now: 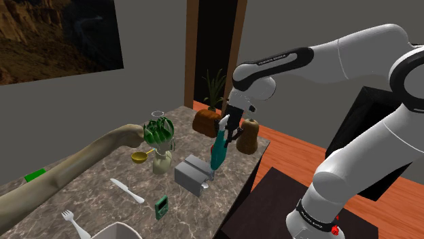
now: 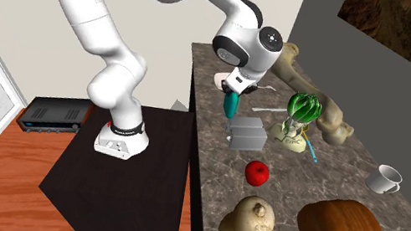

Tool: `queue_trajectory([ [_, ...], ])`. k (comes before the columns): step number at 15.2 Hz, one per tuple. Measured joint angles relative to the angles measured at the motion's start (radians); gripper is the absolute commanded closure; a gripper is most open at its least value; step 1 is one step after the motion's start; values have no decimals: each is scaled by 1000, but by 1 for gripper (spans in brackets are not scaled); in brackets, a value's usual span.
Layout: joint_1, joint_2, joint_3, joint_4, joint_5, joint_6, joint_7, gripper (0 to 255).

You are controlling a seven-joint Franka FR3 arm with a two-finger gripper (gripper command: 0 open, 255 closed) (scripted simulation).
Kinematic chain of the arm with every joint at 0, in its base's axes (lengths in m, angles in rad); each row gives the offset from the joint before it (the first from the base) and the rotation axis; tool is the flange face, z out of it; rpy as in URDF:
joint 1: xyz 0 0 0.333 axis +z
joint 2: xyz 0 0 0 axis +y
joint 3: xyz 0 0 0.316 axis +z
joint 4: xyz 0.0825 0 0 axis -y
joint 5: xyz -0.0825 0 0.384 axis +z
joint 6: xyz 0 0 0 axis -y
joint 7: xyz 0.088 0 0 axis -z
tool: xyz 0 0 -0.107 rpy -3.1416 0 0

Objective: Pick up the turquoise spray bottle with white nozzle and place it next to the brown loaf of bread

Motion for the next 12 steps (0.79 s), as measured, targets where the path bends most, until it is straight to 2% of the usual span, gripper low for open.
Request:
queue_trajectory([
  [12, -8, -57, -15, 107, -33, -149, 75, 255],
])
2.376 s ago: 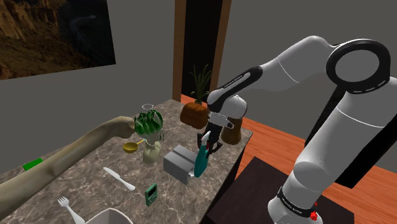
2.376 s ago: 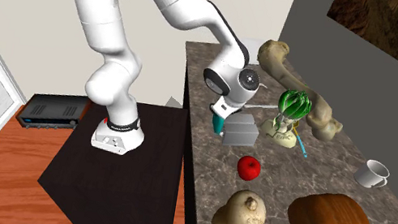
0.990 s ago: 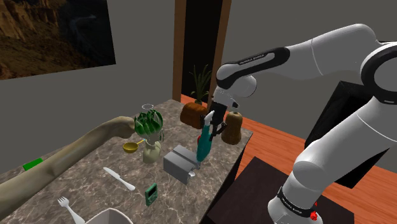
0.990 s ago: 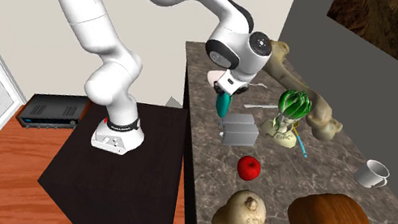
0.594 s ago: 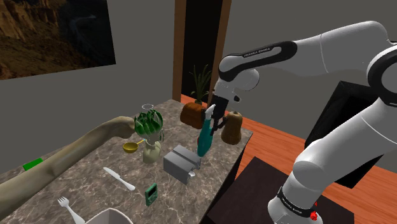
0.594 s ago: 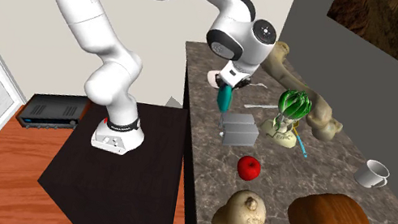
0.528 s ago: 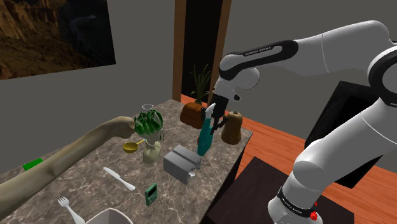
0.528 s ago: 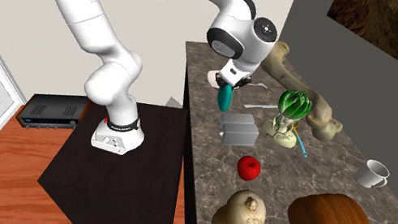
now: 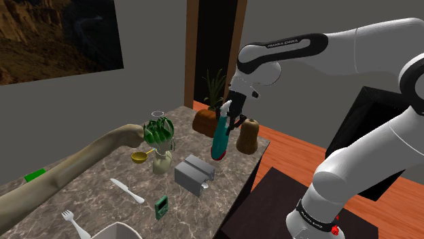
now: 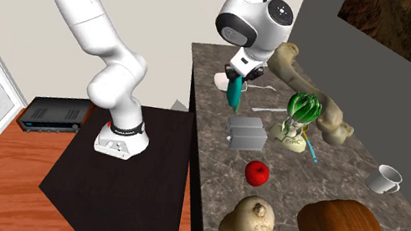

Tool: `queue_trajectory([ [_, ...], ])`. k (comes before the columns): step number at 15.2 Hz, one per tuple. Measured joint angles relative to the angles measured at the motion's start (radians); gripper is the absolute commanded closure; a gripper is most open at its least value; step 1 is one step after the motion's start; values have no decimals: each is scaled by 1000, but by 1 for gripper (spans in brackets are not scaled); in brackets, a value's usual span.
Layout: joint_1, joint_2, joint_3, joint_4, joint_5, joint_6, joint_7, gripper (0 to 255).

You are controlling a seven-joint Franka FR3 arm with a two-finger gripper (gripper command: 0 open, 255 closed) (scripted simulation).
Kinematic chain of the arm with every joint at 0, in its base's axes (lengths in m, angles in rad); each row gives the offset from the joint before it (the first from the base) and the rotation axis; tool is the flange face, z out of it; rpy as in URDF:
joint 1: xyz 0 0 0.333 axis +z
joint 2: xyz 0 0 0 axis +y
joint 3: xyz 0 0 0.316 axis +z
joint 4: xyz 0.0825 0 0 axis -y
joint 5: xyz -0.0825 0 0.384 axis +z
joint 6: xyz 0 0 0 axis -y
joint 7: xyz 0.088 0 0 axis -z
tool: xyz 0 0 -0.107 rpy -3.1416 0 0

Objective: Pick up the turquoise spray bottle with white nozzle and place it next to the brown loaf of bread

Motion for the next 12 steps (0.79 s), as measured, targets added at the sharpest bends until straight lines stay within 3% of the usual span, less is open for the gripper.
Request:
queue_trajectory([
  [12, -7, -10, -18, 134, -23, -133, 59, 255],
])
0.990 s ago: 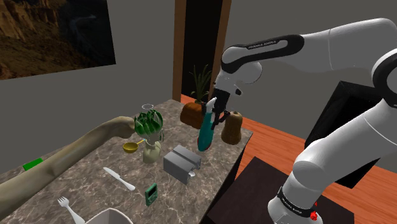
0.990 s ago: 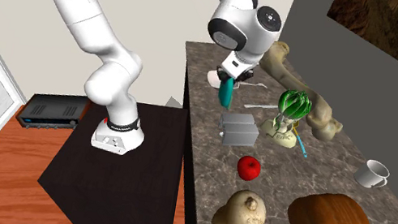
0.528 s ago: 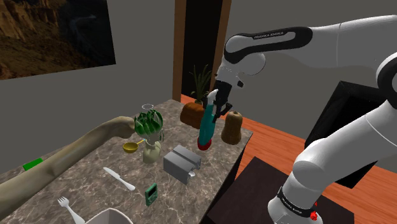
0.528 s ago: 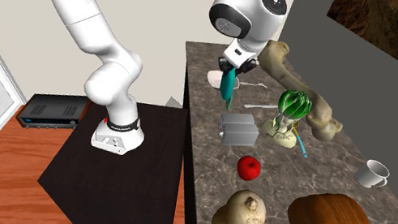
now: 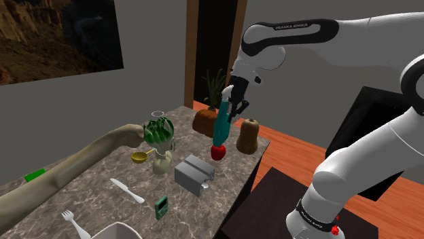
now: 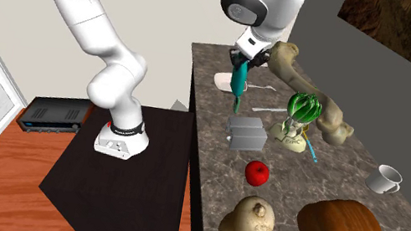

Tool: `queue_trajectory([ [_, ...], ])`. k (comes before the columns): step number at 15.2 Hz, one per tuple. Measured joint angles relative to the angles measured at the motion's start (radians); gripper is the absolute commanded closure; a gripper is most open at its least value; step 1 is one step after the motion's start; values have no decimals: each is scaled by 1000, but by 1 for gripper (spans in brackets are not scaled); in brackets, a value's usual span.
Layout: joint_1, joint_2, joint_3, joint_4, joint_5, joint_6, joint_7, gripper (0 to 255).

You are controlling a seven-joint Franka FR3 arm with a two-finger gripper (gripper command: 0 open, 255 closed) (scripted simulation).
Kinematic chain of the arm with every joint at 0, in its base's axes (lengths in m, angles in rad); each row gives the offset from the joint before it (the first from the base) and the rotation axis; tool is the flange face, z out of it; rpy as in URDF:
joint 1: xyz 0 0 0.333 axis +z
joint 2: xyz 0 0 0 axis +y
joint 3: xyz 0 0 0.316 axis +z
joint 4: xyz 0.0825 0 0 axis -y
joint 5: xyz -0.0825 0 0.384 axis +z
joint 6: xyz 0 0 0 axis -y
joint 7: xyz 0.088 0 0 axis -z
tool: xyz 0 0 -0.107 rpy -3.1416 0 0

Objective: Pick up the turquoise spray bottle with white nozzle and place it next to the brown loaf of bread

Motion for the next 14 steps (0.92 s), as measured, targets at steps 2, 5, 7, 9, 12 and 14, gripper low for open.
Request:
queue_trajectory([
  [2, -9, 61, -11, 54, -12, -1, -16, 255],
  [5, -28, 161, -36, 134, -34, -2, -55, 255],
  [7, -34, 226, -43, 189, -42, 3, -70, 255],
  [9, -45, 284, -56, 242, -51, -3, -90, 255],
  [12, -64, 405, -78, 371, -67, -27, -118, 255],
  [14, -71, 478, -84, 444, -72, -32, -129, 255],
])
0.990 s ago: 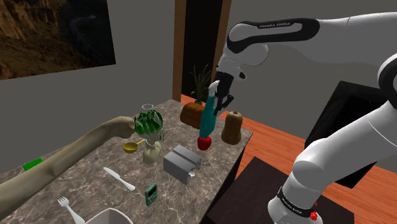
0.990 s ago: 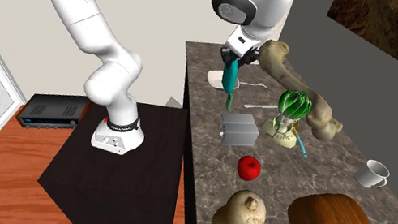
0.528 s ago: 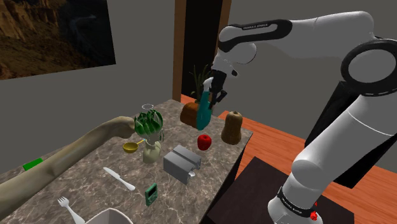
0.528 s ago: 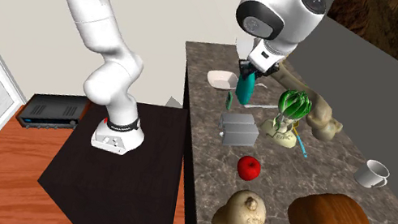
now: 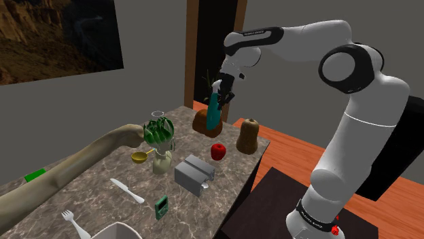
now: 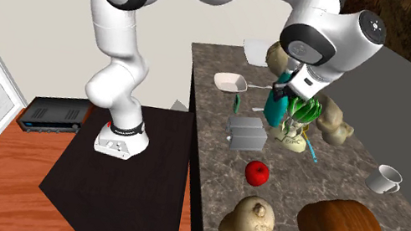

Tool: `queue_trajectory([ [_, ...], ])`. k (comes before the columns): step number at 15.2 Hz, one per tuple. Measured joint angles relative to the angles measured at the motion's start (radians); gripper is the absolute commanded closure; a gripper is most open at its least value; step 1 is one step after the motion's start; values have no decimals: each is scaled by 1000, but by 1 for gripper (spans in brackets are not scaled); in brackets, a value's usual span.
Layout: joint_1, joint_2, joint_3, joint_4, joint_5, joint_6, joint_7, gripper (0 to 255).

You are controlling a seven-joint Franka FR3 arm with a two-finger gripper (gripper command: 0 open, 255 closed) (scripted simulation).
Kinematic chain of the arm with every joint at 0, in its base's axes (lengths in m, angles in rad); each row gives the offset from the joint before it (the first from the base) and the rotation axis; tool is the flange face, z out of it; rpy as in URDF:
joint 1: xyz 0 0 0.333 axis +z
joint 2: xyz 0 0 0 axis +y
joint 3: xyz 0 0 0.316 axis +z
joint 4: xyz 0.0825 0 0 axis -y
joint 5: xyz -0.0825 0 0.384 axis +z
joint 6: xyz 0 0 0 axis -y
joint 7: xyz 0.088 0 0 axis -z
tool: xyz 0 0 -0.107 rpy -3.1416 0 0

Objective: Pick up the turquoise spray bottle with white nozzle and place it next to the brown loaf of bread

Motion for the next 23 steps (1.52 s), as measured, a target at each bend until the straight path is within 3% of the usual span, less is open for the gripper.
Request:
queue_trajectory([
  [8, -48, 334, -25, 413, -16, -103, -28, 255],
  [12, -78, 561, -24, 750, -20, -215, -5, 255],
  [14, -98, 734, -12, 1029, -21, -313, 30, 255],
  [15, -103, 766, -11, 1073, -23, -329, 32, 255],
  [17, -105, 799, -10, 1107, -25, -331, 31, 255],
  [23, -96, 754, -21, 953, -26, -231, -16, 255],
])
